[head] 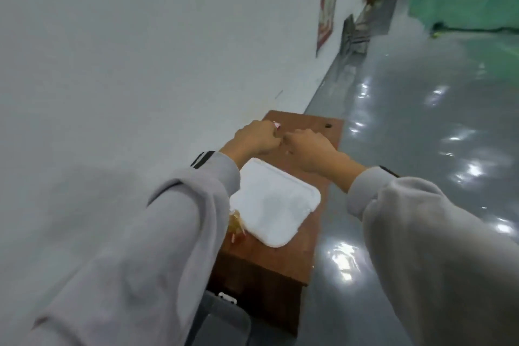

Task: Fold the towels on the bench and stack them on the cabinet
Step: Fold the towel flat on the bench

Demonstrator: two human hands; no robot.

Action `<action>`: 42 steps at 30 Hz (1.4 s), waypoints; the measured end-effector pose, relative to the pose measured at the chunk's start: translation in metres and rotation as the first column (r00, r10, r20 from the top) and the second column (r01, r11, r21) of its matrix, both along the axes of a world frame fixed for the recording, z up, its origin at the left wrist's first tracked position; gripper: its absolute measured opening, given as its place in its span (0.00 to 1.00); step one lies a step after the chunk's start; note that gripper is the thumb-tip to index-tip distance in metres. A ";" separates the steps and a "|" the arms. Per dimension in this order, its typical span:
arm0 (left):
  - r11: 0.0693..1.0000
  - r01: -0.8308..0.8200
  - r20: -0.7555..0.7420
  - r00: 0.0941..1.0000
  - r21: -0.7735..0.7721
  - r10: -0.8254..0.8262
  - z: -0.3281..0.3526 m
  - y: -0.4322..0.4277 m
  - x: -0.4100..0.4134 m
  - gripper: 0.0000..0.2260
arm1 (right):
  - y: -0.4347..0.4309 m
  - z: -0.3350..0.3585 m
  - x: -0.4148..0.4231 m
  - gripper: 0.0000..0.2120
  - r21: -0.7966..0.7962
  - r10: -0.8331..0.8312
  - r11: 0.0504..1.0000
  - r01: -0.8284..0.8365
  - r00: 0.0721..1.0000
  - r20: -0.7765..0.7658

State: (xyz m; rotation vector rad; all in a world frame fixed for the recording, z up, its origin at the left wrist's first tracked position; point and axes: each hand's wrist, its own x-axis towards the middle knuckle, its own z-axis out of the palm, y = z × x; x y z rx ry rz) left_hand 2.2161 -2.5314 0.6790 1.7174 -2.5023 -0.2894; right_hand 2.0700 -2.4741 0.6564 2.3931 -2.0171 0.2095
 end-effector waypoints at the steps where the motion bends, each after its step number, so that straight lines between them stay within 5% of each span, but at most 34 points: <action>1: 0.996 0.091 0.004 0.996 -0.019 -0.091 0.009 0.005 -0.039 0.17 | 0.015 0.010 -0.038 0.14 -0.016 -0.073 0.997 0.073 0.997 -0.005; 9: 0.807 0.583 0.028 0.812 -0.093 -0.584 0.072 0.139 -0.365 0.17 | 0.210 0.079 -0.324 0.17 -0.097 -0.621 0.780 0.618 0.784 0.000; 17: 0.491 0.849 0.005 0.502 -0.194 -0.865 0.114 0.387 -0.636 0.16 | 0.472 0.131 -0.526 0.16 -0.159 -0.879 0.475 0.866 0.475 -0.037; 30: -0.003 0.970 0.049 0.009 -0.245 -0.999 0.112 0.740 -0.935 0.18 | 0.815 0.134 -0.758 0.11 -0.165 -0.992 -0.010 0.986 -0.030 -0.122; 42: -0.325 0.930 -0.016 -0.333 -0.169 -0.943 0.102 0.996 -1.203 0.19 | 1.050 0.135 -0.958 0.16 -0.116 -0.910 -0.393 0.912 -0.404 -0.098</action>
